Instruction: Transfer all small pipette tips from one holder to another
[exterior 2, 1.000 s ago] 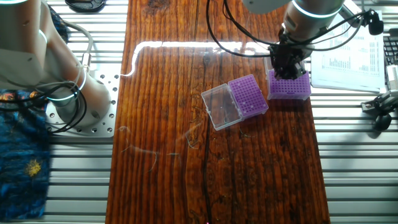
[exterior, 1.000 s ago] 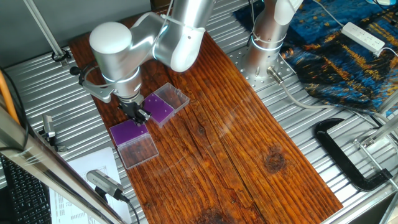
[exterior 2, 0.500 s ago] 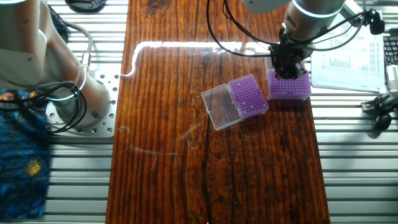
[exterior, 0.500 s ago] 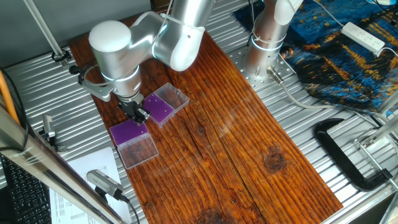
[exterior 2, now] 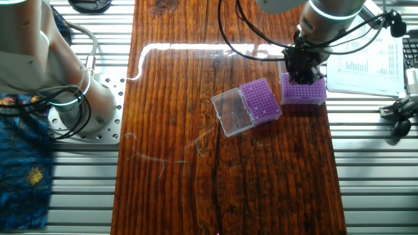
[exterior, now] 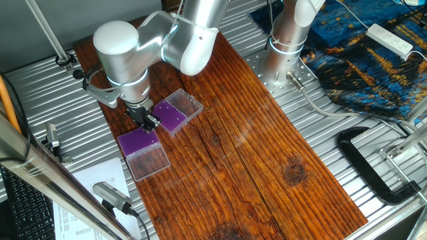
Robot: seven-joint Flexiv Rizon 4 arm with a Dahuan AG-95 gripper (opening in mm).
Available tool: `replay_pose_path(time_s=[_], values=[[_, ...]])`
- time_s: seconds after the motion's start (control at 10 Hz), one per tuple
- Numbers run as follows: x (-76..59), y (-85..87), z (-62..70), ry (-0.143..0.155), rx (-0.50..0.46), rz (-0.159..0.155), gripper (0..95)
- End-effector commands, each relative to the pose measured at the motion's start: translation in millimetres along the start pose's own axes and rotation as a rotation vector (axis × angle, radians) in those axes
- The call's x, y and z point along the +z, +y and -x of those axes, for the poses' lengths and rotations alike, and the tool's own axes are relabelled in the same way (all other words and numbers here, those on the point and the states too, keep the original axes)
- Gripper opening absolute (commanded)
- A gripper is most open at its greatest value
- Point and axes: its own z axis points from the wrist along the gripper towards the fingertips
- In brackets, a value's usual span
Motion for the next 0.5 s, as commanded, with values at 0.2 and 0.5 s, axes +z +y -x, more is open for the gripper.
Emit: replay_pose_path(time_s=[0.2,0.5], values=[[0.4,-0.1,-1.2,-0.001,-0.003,0.001,0.0],[-0.1,-2.2,-2.4,-0.002,-0.007,0.000,0.0]])
